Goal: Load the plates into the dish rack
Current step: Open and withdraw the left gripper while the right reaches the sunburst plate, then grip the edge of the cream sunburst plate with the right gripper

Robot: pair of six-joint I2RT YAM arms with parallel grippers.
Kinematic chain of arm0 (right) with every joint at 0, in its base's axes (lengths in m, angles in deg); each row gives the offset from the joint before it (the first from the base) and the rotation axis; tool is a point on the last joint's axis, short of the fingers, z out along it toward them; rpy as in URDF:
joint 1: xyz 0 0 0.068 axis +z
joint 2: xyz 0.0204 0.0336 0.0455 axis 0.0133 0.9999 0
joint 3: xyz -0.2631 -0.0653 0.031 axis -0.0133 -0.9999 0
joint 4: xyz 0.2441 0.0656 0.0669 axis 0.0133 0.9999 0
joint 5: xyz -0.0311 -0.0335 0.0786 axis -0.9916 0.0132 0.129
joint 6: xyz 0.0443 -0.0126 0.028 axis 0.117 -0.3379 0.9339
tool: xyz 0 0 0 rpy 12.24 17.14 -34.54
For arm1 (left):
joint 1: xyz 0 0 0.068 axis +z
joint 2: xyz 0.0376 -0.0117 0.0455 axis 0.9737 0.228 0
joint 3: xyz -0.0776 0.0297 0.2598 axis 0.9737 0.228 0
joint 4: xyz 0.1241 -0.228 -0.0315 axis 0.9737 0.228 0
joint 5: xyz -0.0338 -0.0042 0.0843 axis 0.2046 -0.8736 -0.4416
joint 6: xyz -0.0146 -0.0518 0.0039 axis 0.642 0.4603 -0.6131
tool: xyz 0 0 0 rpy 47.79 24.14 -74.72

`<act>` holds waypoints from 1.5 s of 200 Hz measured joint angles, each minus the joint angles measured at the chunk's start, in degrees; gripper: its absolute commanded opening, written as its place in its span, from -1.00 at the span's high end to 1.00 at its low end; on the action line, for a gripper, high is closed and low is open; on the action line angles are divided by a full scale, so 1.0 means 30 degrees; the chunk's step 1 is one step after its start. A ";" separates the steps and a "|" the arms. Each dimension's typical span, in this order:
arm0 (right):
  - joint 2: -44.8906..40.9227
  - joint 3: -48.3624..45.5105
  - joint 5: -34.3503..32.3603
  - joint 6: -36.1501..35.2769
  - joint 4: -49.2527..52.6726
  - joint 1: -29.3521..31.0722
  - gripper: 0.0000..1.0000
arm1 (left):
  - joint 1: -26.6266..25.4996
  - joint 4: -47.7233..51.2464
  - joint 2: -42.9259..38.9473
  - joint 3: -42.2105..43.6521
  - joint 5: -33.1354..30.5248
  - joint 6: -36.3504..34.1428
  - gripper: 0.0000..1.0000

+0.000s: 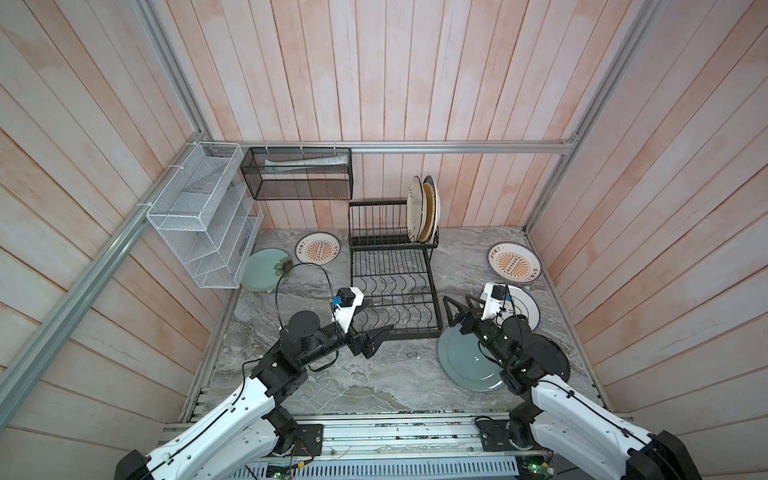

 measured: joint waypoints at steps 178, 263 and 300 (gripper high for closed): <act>1.4615 0.9479 0.0036 0.7308 0.4437 -1.5431 -0.67 | 0.0000 0.1574 0.0787 -0.0299 -0.1093 0.0226 -1.00; 2.0924 1.4367 0.4772 0.6725 0.5166 -1.7835 -0.50 | 0.0000 0.1763 0.0809 -0.0525 -0.1086 0.0240 -1.00; 2.2207 1.6123 0.6222 0.6258 0.5763 -1.7828 -0.49 | 0.0000 0.1814 0.0845 -0.0597 -0.1093 0.0226 -1.00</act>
